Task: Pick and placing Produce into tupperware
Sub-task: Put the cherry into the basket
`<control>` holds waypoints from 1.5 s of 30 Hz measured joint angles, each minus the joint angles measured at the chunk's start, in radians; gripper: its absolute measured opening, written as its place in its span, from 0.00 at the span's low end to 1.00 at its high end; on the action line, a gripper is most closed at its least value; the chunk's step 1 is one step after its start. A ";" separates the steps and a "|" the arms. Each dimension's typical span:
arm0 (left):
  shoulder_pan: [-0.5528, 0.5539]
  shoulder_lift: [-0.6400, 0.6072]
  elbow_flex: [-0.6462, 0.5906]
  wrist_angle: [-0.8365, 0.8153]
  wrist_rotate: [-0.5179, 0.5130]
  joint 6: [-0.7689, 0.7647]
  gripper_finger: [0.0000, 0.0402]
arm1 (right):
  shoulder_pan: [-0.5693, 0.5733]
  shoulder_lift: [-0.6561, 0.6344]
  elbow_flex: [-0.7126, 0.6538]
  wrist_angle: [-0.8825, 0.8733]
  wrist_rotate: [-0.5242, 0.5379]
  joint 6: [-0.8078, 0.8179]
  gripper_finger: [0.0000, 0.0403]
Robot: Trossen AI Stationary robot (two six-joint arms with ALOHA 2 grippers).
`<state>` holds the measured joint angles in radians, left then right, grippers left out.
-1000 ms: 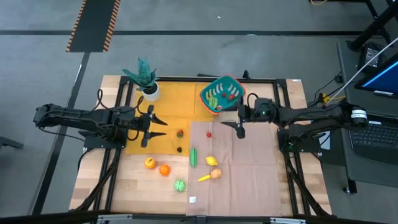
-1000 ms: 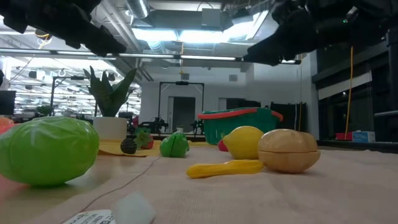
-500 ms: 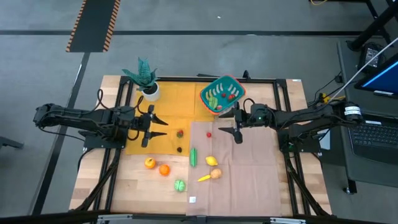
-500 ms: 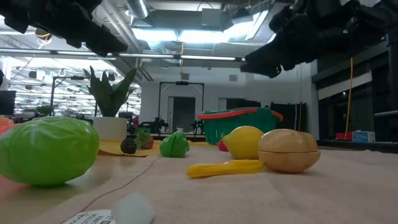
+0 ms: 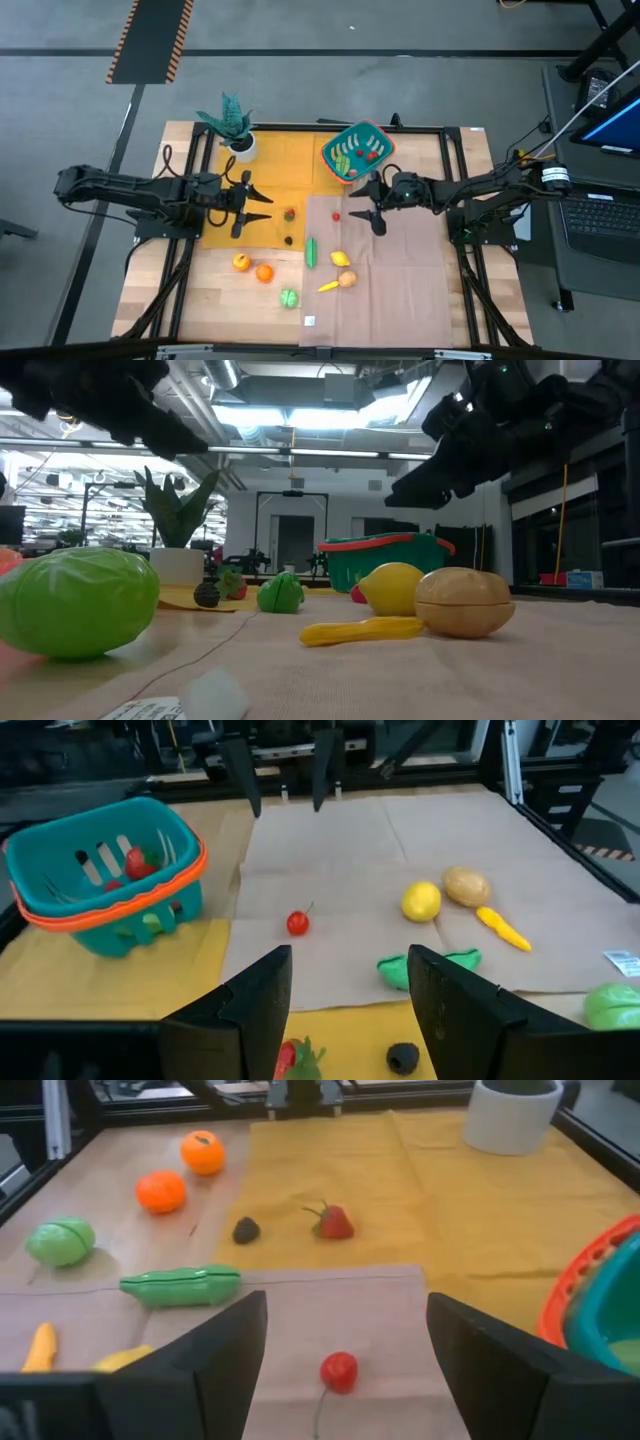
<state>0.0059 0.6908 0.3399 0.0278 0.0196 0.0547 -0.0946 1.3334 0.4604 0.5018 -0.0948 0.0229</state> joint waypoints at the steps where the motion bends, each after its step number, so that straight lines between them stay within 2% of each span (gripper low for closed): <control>1: 0.000 0.014 -0.023 0.043 0.000 0.000 0.48 | 0.003 0.000 0.003 -0.001 0.000 -0.001 0.68; 7: 0.000 0.076 -0.113 0.213 -0.010 -0.026 0.48 | 0.042 0.003 0.019 -0.062 0.039 -0.016 0.67; 15: 0.000 0.083 -0.122 0.235 -0.010 -0.027 0.48 | 0.122 0.048 0.021 -0.095 0.162 0.000 0.62; 22: 0.000 0.083 -0.122 0.235 -0.011 -0.028 0.48 | 0.151 0.153 0.036 -0.089 0.218 0.023 0.60; 33: 0.000 0.083 -0.122 0.234 -0.011 -0.027 0.48 | 0.152 0.358 0.123 -0.087 0.221 0.021 0.60; 45: 0.000 0.083 -0.122 0.232 -0.011 -0.027 0.48 | 0.150 0.381 0.139 -0.148 0.248 0.025 0.60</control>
<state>0.0059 0.7734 0.2184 0.2596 0.0090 0.0280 0.0555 1.7149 0.5995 0.3534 0.1530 0.0479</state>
